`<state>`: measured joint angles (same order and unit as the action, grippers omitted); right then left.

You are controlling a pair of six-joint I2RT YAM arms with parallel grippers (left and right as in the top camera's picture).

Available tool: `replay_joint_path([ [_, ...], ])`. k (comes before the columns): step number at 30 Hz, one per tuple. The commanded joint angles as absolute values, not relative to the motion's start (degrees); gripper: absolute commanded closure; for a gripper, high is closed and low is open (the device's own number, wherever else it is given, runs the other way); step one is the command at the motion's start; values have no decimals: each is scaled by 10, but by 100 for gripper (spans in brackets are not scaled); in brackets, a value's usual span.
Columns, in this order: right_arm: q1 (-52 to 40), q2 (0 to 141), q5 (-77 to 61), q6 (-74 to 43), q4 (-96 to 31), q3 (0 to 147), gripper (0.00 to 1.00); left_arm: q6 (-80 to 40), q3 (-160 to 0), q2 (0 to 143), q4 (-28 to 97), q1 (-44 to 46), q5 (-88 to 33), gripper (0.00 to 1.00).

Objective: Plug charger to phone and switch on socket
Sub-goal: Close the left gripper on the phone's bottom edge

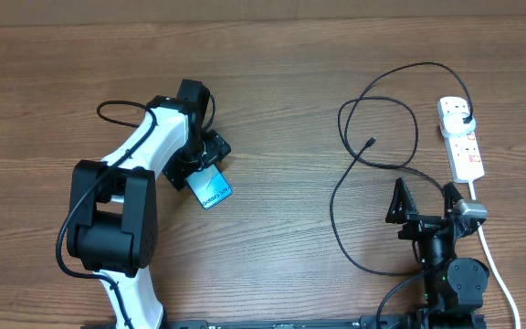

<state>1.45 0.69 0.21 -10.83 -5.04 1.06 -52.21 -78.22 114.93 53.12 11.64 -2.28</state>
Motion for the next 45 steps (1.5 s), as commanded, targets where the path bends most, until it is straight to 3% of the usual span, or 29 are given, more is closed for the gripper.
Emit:
replay_joint_path([
  [1,13,2,-1,-106,-47,4,0,-529,-770,1158,530,117,7,0],
  [24,13,2,-1,-106,-47,4,0,-488,-764,1159,522,117,4,0],
  [41,13,2,-1,-106,-47,4,0,-463,-686,1159,442,117,-60,0],
  [45,13,2,-1,-106,-47,4,0,-463,-686,1159,441,117,-60,7],
])
